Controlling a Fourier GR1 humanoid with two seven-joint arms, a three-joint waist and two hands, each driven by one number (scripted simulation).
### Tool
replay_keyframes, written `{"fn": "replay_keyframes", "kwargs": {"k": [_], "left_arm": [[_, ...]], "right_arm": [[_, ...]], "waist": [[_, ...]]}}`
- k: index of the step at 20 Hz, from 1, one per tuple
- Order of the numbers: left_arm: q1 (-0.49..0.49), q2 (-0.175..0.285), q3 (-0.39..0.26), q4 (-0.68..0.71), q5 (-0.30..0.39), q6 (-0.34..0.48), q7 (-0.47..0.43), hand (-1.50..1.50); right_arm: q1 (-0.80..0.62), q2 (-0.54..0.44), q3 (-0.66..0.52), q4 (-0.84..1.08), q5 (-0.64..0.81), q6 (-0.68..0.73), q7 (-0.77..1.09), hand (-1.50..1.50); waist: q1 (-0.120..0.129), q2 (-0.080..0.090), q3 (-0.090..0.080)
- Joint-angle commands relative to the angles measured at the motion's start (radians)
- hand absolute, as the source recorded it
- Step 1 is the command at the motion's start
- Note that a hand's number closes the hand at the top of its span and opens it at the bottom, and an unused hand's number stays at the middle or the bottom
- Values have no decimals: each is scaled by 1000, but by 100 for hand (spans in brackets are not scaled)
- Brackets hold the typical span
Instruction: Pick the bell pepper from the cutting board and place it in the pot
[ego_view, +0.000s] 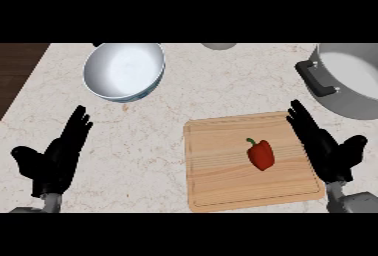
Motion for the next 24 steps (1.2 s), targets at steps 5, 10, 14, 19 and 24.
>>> {"fn": "replay_keyframes", "kwargs": {"k": [5, 10, 14, 19, 24], "left_arm": [[-155, -6, 42, -64, -14, -11, -82, 0], [-226, -26, 72, -56, 20, -14, -73, 0], [-267, -37, 79, -36, 27, -18, -79, 0], [-288, -29, 92, 21, 9, -27, -100, 0], [-282, -60, 72, 54, -10, -21, -122, 0]], "right_arm": [[-290, -42, 43, -86, -183, 482, -84, 150], [-397, -258, -16, 48, 71, 629, -355, -150], [-439, -286, -6, 95, 148, 763, -604, -150], [-491, -389, 1, 188, 336, 837, -863, -150], [-528, -471, 136, 182, 550, 759, -969, -150]], "waist": [[81, 33, -17], [50, 53, -18], [55, 64, -15], [40, 54, -19], [24, 39, -23]]}}
